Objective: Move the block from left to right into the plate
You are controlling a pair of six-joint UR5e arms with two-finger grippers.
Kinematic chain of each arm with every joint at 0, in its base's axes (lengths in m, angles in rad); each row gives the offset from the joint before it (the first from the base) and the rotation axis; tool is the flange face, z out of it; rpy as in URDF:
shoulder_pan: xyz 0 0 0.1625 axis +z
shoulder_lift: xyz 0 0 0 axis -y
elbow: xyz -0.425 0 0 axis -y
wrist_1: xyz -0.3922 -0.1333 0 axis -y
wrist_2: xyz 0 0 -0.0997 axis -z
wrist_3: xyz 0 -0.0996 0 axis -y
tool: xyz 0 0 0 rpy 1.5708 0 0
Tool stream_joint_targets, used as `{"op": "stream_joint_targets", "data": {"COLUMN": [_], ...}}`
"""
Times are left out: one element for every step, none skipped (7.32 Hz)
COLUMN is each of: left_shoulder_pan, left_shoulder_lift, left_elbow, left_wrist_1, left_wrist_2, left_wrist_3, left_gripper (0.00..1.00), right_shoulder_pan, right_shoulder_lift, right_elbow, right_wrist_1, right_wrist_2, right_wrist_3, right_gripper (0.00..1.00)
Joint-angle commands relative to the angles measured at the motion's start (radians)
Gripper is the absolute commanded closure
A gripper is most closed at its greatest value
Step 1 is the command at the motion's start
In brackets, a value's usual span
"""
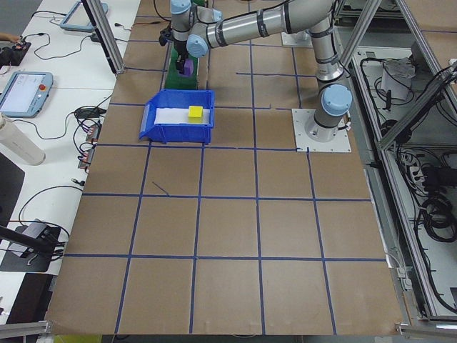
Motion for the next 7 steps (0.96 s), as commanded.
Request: {"op": "stream_joint_targets", "data": {"left_shoulder_pan": [-0.003,-0.003,-0.003,-0.003,0.010,0.086,0.180], "left_shoulder_lift": [-0.018,-0.015,0.015,0.048,0.074,0.098,0.124], "left_elbow": [-0.020,-0.020,-0.009,0.003,0.012,0.005,-0.012], "left_wrist_1": [0.066,0.064,0.061,0.063,0.061,0.047,0.011], "left_wrist_2": [0.009,0.009,0.006,0.004,0.009,0.004,-0.003], "left_wrist_3": [0.001,-0.002,0.000,0.000,0.010,0.021,0.117], "left_gripper": [0.30,0.00,0.00,0.00,0.00,0.00,0.00], "right_shoulder_pan": [0.000,0.000,0.000,0.000,0.000,0.000,0.000], "right_shoulder_lift": [0.000,0.000,0.000,0.000,0.000,0.000,0.000], "right_elbow": [0.003,0.002,0.002,0.002,0.002,0.003,0.018], "right_wrist_1": [0.000,-0.002,0.000,0.000,0.000,0.000,-0.002], "right_wrist_2": [0.000,0.000,0.000,0.000,0.000,0.000,0.000], "right_wrist_3": [0.001,0.000,0.000,0.000,0.000,0.000,0.001], "right_gripper": [0.00,0.00,0.00,0.00,0.00,0.00,0.00]}}
